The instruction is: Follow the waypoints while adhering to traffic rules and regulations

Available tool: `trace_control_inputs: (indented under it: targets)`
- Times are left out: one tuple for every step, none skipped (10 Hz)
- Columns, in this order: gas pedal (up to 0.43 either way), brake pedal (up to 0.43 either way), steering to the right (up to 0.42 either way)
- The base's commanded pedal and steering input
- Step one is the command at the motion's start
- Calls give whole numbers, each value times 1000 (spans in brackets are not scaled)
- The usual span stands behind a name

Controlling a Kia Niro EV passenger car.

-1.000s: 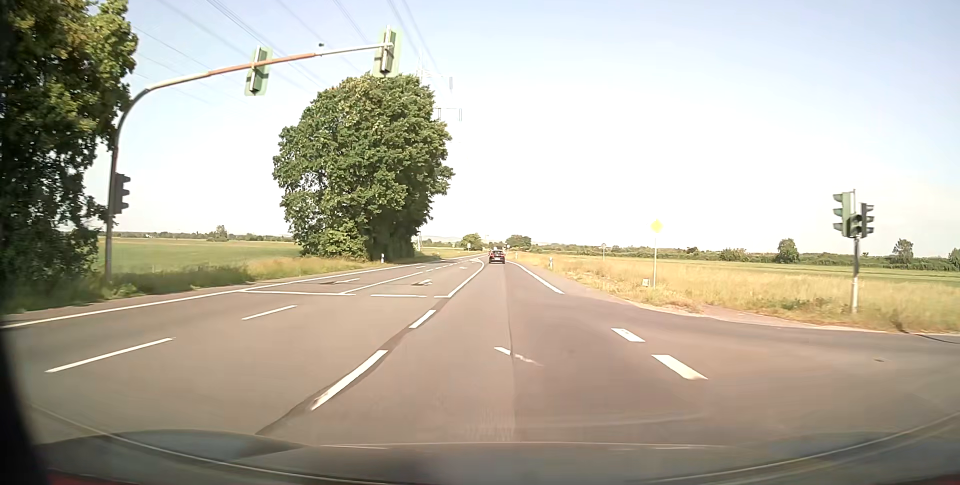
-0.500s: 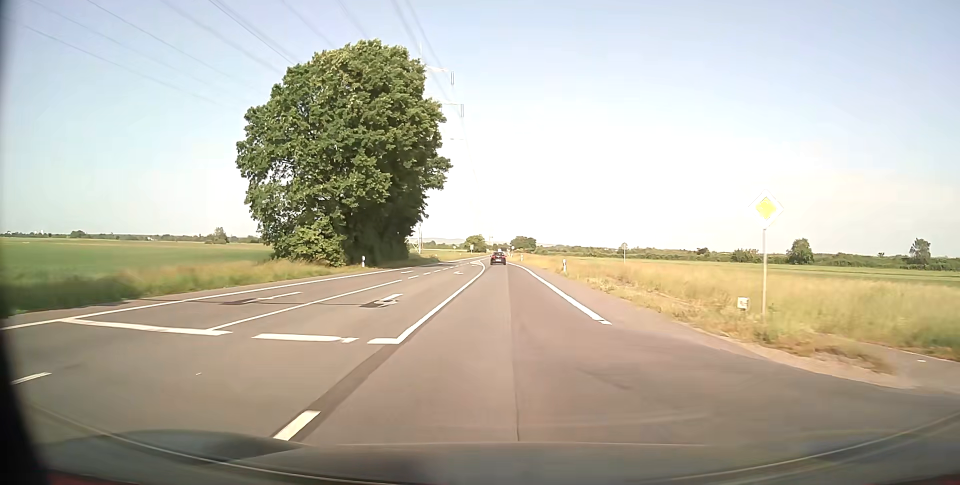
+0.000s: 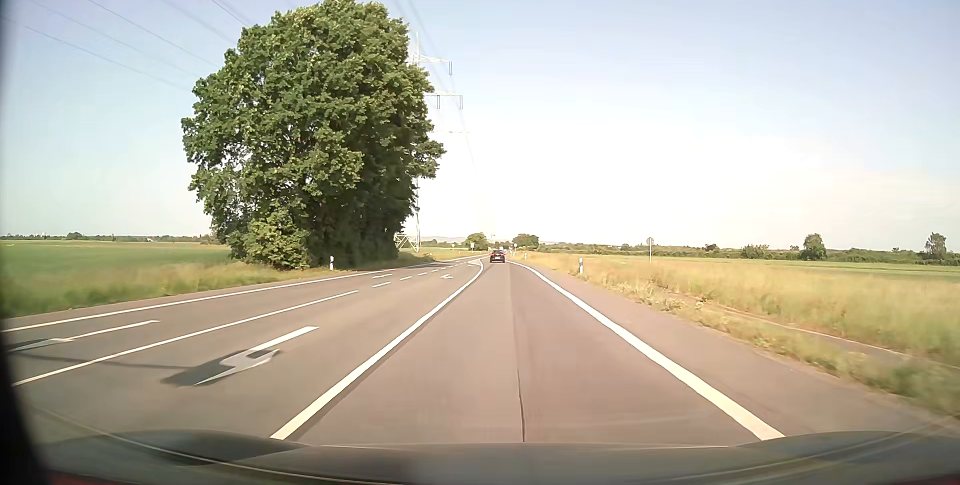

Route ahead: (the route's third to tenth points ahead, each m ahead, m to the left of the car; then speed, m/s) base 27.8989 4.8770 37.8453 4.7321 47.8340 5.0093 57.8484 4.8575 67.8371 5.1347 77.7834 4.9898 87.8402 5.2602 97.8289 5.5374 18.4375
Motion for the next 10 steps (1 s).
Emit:
trace_control_inputs:
  targets:
    - [79, 30, 0]
    - [79, 30, -1]
    - [79, 30, -2]
    - [79, 30, -2]
    - [79, 30, -2]
    - [79, 30, -2]
    - [79, 30, -3]
    - [79, 30, -3]
    - [79, 30, -4]
    - [79, 30, -5]
